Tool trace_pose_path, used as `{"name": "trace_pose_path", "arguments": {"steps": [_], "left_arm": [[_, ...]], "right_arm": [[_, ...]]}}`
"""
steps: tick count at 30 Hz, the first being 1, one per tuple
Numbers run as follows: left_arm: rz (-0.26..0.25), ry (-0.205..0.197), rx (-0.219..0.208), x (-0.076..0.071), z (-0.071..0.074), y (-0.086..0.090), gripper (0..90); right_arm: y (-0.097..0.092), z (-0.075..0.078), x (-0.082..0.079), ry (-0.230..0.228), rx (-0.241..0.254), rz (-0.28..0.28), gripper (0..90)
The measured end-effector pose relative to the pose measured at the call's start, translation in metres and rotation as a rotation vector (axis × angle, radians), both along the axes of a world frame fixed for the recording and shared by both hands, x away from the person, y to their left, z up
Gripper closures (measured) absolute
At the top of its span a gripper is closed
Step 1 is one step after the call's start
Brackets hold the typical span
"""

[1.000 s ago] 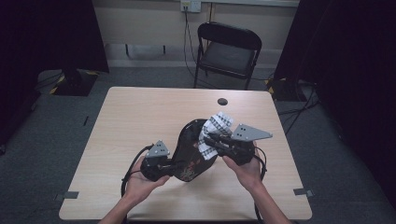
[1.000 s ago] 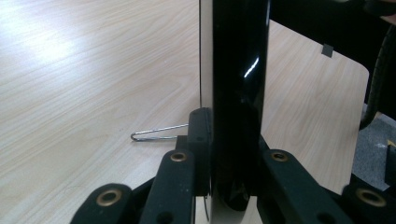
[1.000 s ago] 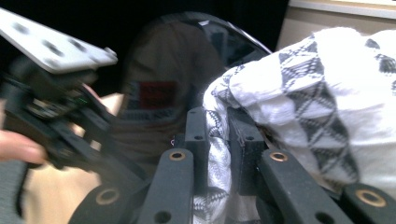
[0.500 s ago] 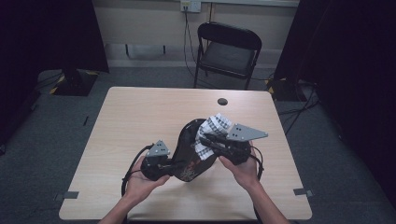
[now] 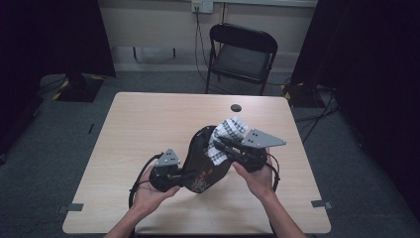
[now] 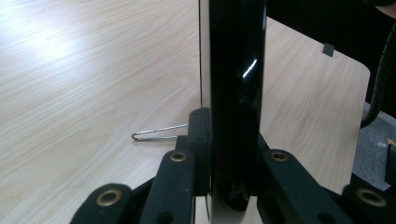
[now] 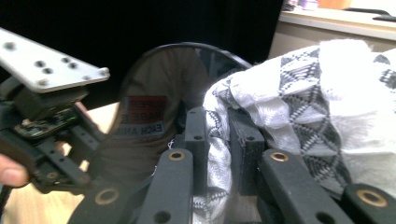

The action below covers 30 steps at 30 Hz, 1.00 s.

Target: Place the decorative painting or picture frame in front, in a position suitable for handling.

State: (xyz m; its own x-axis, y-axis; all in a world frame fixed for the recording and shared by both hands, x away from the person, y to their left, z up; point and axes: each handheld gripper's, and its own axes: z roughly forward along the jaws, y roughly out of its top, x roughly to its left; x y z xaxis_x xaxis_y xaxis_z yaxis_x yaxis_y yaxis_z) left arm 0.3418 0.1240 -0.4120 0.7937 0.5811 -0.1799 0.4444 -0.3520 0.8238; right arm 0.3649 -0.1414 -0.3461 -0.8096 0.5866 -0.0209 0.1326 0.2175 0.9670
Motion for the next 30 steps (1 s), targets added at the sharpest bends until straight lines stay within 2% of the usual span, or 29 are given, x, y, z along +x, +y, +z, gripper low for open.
{"name": "trace_pose_path", "arguments": {"steps": [3, 5, 11, 14, 16, 21, 22, 26, 30], "left_arm": [[-0.002, 0.000, 0.006, 0.000, 0.000, 0.000, 80.2], [-0.002, 0.000, 0.012, 0.000, 0.000, 0.000, 80.3], [-0.003, -0.006, 0.013, -0.001, 0.000, -0.001, 80.2], [-0.007, -0.002, 0.015, -0.001, 0.000, 0.000, 80.3], [-0.005, -0.005, 0.013, -0.001, 0.000, 0.000, 80.3], [-0.004, -0.008, 0.017, -0.001, 0.000, -0.001, 80.2], [-0.004, -0.008, 0.016, -0.001, 0.000, -0.001, 80.2], [-0.004, -0.009, 0.014, -0.001, 0.000, -0.002, 79.9], [-0.006, -0.009, 0.018, -0.001, 0.000, -0.002, 79.6]], "right_arm": [[-0.006, 0.001, 0.003, 0.006, -0.005, -0.041, 79.5], [-0.006, 0.002, 0.003, 0.014, 0.001, -0.039, 79.5], [0.006, 0.008, -0.004, 0.001, 0.036, 0.030, 79.5], [0.010, 0.009, -0.008, -0.005, 0.028, 0.057, 79.5], [0.011, 0.009, -0.008, -0.008, 0.021, 0.054, 79.5], [0.004, 0.007, -0.003, -0.003, 0.009, 0.016, 79.6], [-0.005, 0.005, 0.002, 0.009, 0.007, -0.026, 79.6], [-0.014, 0.003, 0.007, -0.006, -0.033, -0.096, 79.6], [-0.014, 0.002, 0.008, 0.010, -0.030, -0.093, 79.6]]}}
